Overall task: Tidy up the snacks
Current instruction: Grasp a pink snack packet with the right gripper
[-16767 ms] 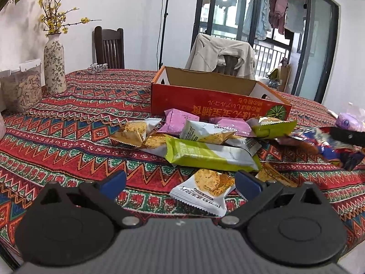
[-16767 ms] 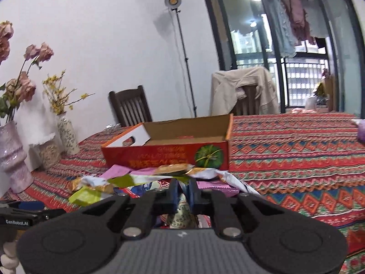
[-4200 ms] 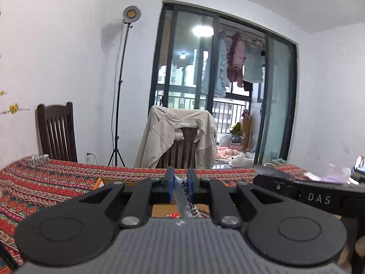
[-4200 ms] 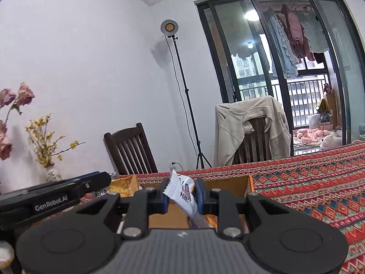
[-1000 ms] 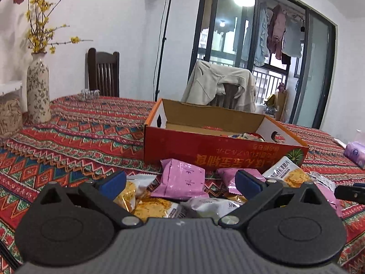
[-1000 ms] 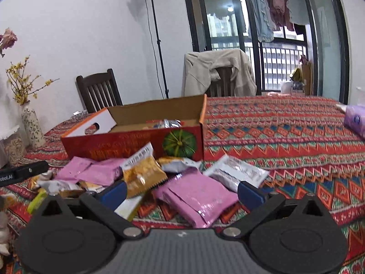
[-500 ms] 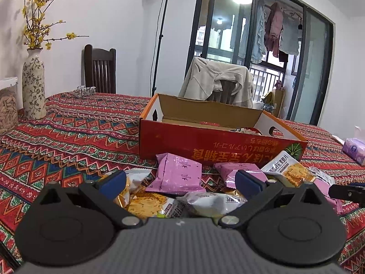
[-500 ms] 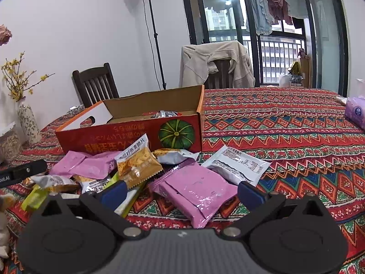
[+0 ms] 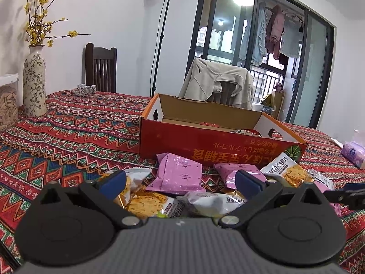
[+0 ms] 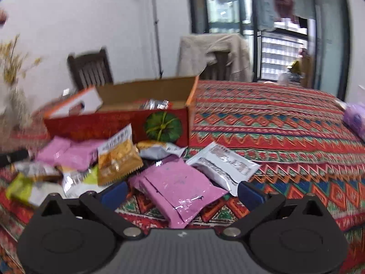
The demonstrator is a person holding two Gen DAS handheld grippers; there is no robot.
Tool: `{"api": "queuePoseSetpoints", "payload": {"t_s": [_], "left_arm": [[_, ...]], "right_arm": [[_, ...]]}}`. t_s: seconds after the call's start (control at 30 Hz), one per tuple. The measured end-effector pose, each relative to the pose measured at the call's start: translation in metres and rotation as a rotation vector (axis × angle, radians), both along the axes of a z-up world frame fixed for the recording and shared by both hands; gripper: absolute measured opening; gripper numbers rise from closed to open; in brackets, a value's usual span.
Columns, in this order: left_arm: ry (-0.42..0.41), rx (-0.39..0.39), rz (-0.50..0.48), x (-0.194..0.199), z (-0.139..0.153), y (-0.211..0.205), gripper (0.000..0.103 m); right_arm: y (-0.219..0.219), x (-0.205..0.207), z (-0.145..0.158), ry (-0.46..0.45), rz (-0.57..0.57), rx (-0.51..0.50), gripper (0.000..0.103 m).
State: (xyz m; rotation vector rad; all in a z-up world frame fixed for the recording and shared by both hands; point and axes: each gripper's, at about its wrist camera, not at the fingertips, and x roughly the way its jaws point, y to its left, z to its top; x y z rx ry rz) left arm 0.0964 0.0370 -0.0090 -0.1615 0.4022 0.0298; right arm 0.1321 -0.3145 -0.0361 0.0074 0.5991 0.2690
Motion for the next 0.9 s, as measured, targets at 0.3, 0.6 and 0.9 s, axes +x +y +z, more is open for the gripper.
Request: {"api": "queuePoseSetpoints", "payload": {"t_s": [0.3, 0.6, 0.9], "left_arm": [[0.005, -0.008, 0.003, 0.000, 0.000, 0.001, 0.103], [0.011, -0.011, 0.001, 0.001, -0.001, 0.002, 0.103], [0.009, -0.014, 0.011, 0.000, -0.001, 0.002, 0.103]], "right_arm": [[0.015, 0.039, -0.007, 0.060, 0.139, -0.074, 0.089], [0.015, 0.038, -0.012, 0.087, 0.161, -0.021, 0.073], [0.015, 0.015, -0.011, 0.031, 0.101, -0.008, 0.060]]}}
